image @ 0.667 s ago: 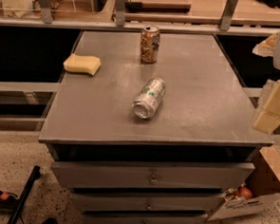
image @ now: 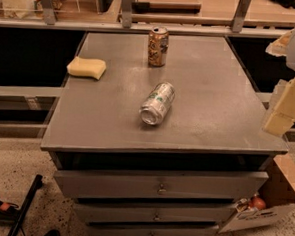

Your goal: Place 7up can upright

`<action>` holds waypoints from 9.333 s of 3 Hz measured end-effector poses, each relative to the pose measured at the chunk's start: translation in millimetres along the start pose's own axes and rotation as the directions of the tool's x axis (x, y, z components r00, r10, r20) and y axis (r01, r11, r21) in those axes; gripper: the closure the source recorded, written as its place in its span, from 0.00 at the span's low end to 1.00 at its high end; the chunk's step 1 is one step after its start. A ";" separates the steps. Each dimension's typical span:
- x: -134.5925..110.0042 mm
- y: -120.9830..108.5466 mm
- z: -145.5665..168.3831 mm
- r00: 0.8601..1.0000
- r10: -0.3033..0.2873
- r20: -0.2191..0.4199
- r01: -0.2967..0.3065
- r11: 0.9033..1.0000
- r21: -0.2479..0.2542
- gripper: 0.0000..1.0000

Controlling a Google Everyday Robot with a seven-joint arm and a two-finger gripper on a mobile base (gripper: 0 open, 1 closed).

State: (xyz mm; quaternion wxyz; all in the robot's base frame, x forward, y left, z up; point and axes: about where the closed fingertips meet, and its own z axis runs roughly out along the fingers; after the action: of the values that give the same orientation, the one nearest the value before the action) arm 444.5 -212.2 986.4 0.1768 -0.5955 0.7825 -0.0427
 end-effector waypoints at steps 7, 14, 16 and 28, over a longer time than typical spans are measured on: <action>-129.6 -109.4 138.1 0.587 0.801 -0.118 -0.809 0.586 -0.043 0.00; -112.9 -47.9 214.0 0.105 0.945 -0.309 -0.953 0.184 0.241 0.00; -121.5 -24.1 232.7 0.053 0.919 -0.391 -0.969 0.142 0.203 0.18; -159.7 -90.2 148.4 0.692 0.618 0.374 -0.477 0.780 -0.405 1.00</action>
Offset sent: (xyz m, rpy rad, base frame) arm 0.1482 0.0610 -0.0009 0.2349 0.1162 -0.3356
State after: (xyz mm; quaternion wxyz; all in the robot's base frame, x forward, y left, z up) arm 612.2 -65.5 908.9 0.2876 -0.3411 0.8521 0.2736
